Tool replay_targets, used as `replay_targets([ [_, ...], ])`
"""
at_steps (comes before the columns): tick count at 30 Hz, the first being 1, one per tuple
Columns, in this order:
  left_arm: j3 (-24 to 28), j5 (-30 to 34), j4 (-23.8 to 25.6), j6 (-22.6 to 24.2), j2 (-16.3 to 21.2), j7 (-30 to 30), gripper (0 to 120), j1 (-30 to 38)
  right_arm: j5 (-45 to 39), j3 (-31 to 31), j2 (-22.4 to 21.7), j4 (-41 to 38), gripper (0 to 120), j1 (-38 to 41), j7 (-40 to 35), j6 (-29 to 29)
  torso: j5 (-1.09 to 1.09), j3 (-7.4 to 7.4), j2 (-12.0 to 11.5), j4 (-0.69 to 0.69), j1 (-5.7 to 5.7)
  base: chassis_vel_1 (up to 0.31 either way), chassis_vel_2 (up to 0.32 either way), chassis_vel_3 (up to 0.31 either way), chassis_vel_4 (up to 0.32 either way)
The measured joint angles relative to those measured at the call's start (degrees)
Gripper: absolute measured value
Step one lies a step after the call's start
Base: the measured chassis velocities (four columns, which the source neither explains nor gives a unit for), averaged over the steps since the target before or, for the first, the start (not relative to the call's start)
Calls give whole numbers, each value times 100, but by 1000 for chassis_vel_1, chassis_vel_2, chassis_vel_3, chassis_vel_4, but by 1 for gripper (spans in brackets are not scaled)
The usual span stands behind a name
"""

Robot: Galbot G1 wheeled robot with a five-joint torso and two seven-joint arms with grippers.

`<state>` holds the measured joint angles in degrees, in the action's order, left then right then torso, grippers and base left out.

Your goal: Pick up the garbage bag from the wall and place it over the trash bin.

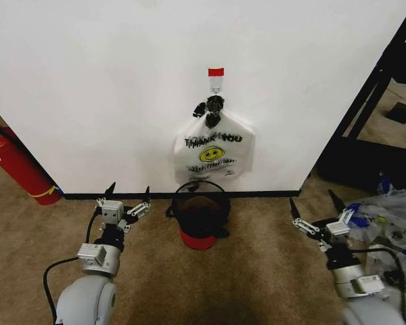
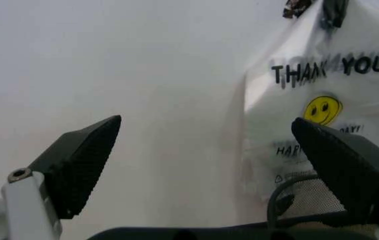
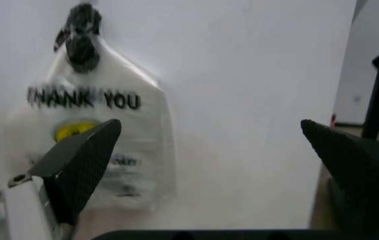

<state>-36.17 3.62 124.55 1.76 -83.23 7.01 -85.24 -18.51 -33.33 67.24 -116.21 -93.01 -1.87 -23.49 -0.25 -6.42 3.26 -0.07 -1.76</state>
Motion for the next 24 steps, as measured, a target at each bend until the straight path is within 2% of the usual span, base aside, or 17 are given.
replay_targets([
  [4,12,-165,88,-42,-54,43,100,-125,-924,271,101,70,100,220,465,-56,0,0,0,1,0,0,0,0,0],
  [5,12,-165,88,-42,-54,43,100,-125,-924,271,101,70,100,220,465,-56,0,0,0,1,0,0,0,0,0],
  [8,12,-284,177,-90,-73,66,100,-240,-1656,636,123,162,100,613,810,53,0,0,0,0,0,0,0,0,0],
  [12,27,-472,367,-126,-114,118,100,-407,-2716,1331,201,523,100,1530,1189,403,2,-1,0,4,0,0,0,0,0],
  [13,27,-472,367,-126,-114,118,100,-407,-2716,1331,201,523,100,1530,1189,403,2,-1,0,4,0,0,0,0,0],
  [17,49,-617,442,-152,-61,254,100,-470,-3984,1883,349,1066,100,2609,1724,615,1,-1,0,1,-1,0,0,0,0],
  [20,23,-676,444,-158,-32,321,100,-481,-4706,2253,519,1599,100,3414,1762,703,1,-1,-1,3,0,0,0,0,0],
  [22,19,-682,442,-159,-32,326,100,-478,-4813,2313,569,1746,100,3578,1748,704,0,-1,0,2,-1,0,0,0,0],
  [24,15,-708,397,-158,-42,358,100,-462,-5059,2454,773,2287,100,4122,1704,694,2,-1,-1,1,0,0,0,0,0],
])
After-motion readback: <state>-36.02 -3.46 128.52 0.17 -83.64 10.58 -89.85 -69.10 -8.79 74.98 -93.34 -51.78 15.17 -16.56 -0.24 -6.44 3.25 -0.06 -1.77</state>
